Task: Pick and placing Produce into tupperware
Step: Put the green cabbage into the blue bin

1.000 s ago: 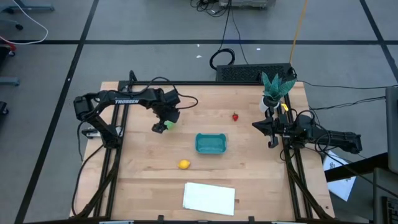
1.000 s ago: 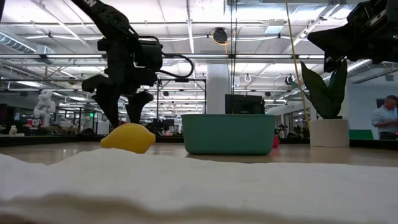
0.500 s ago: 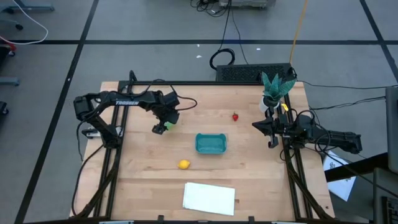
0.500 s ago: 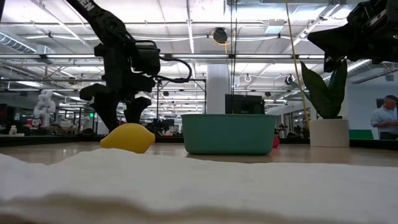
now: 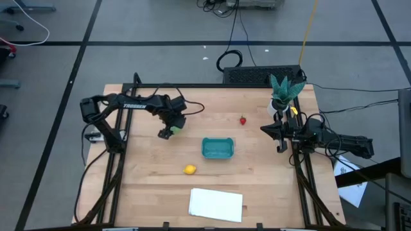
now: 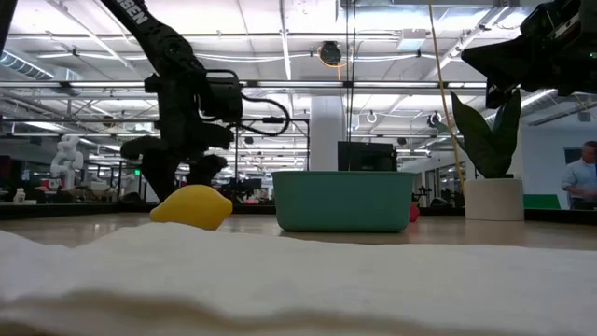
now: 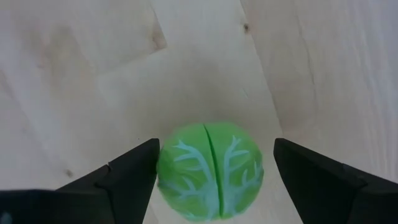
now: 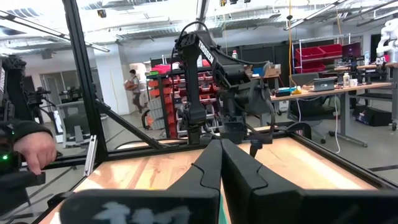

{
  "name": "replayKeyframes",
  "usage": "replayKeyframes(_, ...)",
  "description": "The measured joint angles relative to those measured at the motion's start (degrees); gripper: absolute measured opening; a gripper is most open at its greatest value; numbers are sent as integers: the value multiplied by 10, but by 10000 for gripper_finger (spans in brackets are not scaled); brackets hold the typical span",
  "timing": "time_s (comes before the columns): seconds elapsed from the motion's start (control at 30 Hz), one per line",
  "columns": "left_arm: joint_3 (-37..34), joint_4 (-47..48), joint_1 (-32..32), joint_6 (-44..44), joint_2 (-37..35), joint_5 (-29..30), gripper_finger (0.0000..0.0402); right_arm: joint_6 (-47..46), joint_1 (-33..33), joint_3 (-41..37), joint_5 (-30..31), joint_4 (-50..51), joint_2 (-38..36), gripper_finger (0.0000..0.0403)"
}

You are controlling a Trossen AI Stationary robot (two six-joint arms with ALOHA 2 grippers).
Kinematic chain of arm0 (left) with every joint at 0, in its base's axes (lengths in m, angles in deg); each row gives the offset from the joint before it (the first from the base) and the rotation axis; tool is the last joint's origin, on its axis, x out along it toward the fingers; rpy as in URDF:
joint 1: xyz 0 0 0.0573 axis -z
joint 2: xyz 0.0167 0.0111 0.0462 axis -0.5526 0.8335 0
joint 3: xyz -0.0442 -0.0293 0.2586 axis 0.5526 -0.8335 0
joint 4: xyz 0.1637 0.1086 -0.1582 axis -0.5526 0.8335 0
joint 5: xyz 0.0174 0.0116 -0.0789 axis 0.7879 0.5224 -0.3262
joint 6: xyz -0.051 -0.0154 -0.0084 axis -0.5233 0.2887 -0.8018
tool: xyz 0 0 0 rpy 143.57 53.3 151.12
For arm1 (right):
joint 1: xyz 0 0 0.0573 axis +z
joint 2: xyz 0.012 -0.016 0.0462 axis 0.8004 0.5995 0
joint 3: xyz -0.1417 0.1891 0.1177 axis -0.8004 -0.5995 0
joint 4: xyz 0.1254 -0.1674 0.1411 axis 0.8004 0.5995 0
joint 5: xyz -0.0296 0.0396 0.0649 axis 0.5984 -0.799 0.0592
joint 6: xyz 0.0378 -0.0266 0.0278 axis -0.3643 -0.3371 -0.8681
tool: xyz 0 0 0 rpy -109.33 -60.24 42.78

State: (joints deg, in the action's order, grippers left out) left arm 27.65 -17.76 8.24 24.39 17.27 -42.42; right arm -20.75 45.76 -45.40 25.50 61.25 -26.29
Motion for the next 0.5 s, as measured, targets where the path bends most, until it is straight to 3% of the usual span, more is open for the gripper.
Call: replayKeyframes(0.5,1,-10,0,-8,26,19,321,1,0,0,0,0,0,0)
